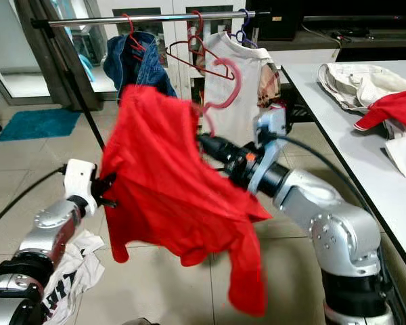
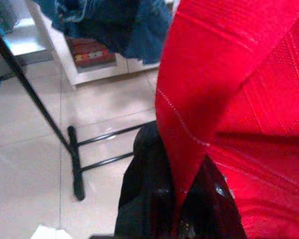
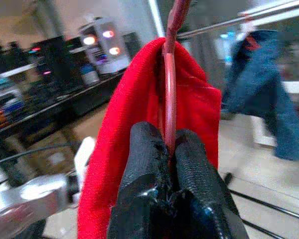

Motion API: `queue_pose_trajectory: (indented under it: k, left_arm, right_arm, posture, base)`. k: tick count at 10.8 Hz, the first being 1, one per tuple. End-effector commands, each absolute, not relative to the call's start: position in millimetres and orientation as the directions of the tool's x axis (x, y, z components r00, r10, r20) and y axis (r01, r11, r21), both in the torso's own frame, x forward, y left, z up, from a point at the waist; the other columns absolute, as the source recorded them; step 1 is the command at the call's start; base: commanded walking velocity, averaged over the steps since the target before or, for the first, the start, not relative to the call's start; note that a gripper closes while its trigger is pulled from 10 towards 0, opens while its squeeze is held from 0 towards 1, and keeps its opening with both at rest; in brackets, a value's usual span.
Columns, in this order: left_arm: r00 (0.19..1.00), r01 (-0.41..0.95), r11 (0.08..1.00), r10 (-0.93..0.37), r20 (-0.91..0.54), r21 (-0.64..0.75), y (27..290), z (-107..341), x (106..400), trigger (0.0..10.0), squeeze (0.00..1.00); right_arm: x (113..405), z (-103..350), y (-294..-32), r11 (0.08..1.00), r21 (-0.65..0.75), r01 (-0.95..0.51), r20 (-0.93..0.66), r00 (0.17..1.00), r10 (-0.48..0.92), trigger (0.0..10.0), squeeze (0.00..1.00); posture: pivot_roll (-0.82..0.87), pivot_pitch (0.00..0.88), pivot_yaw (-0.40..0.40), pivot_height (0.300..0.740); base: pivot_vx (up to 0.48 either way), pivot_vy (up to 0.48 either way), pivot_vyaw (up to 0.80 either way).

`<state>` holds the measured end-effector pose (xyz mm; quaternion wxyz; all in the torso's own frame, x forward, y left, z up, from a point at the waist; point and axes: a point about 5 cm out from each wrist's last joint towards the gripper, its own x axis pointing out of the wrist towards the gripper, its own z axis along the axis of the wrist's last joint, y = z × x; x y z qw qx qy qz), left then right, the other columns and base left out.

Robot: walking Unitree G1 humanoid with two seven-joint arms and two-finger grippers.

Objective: Hang hanger

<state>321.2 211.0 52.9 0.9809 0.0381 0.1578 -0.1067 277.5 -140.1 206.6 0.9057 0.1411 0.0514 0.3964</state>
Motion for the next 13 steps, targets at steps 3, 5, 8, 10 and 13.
queue_pose_trajectory:
  k: [3, 5, 8, 10, 13]
  left_arm:
    - [0.920, 0.092, 0.989, -0.038, -0.391, 0.120, 228, 40, 312, 0.0, 0.00]
    - [0.920, 0.039, 0.990, 0.017, -0.391, 0.134, 235, 37, 309, 0.0, 0.00]
    - [0.895, -0.077, 0.986, 0.135, -0.425, 0.151, 242, 27, 300, 0.0, 0.00]
    - [0.884, -0.110, 0.984, 0.163, -0.438, 0.143, 244, 22, 295, 0.0, 0.00]
    - [0.889, -0.079, 0.996, 0.085, -0.449, 0.031, 232, 21, 297, 4.5, 0.00]
  right_arm:
    - [299, 213, -160, 0.782, 0.309, -0.542, 0.013, 0.824, 0.566, 10.0, 0.00]
    - [306, 206, -160, 0.803, 0.328, -0.498, -0.027, 0.845, 0.534, 10.0, 0.00]
    - [316, 215, -165, 0.790, 0.433, -0.435, 0.041, 0.884, 0.465, 10.0, 0.00]
    - [317, 223, -169, 0.757, 0.480, -0.443, 0.090, 0.883, 0.460, 10.0, 0.00]
    - [310, 219, -155, 0.741, 0.426, -0.520, 0.061, 0.833, 0.550, 10.0, 0.00]
  posture:
    - [-0.15, 0.000, 0.083, 0.740]
    - [-0.14, 0.000, 0.070, 0.740]
    - [-0.13, 0.000, 0.070, 0.740]
    - [-0.13, 0.000, 0.070, 0.740]
    - [-0.14, 0.000, 0.064, 0.740]
  base:
    - [0.000, 0.000, 0.00]
    - [0.000, 0.000, 0.00]
    - [0.000, 0.000, 0.00]
    - [0.000, 0.000, 0.00]
    - [0.000, 0.000, 0.00]
